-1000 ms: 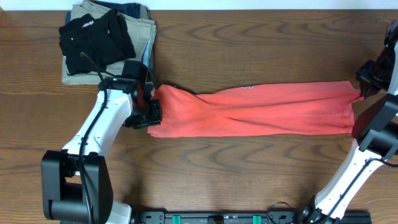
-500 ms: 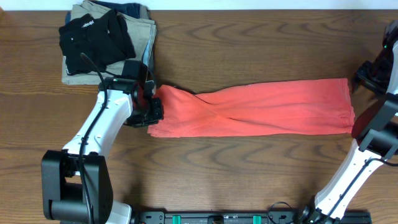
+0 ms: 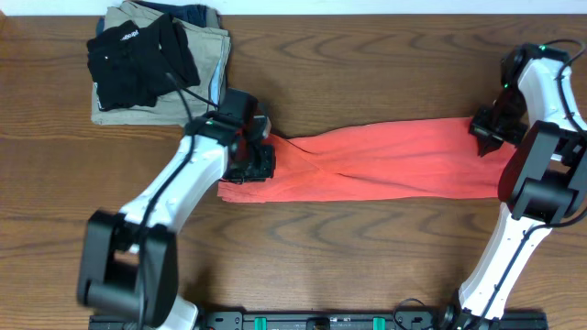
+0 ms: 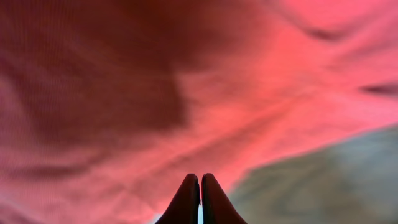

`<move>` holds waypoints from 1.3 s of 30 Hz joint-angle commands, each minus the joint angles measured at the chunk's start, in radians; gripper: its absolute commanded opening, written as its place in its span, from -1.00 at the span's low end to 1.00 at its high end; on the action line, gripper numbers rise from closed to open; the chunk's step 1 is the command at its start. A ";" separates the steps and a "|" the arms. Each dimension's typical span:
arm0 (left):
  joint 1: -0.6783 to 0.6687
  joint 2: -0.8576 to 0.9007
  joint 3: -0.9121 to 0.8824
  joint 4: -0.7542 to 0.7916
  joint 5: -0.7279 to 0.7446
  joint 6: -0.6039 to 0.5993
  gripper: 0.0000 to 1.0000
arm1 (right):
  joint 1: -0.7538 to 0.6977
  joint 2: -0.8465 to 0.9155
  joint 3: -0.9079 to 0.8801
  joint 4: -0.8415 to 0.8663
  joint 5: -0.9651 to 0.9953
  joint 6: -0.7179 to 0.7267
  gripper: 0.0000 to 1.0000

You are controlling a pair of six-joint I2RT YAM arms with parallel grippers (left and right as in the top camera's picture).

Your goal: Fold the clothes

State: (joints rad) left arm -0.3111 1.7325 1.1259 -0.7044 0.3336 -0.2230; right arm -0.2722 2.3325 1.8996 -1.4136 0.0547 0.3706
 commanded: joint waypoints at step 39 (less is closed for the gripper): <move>0.288 -0.062 0.002 -0.163 -0.286 -0.141 0.55 | -0.046 -0.040 0.058 0.051 0.000 -0.089 0.99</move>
State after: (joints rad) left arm -0.0231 1.6688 1.1374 -0.8589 0.0704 -0.3721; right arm -0.2527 2.2906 1.9640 -1.3708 0.0448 0.3367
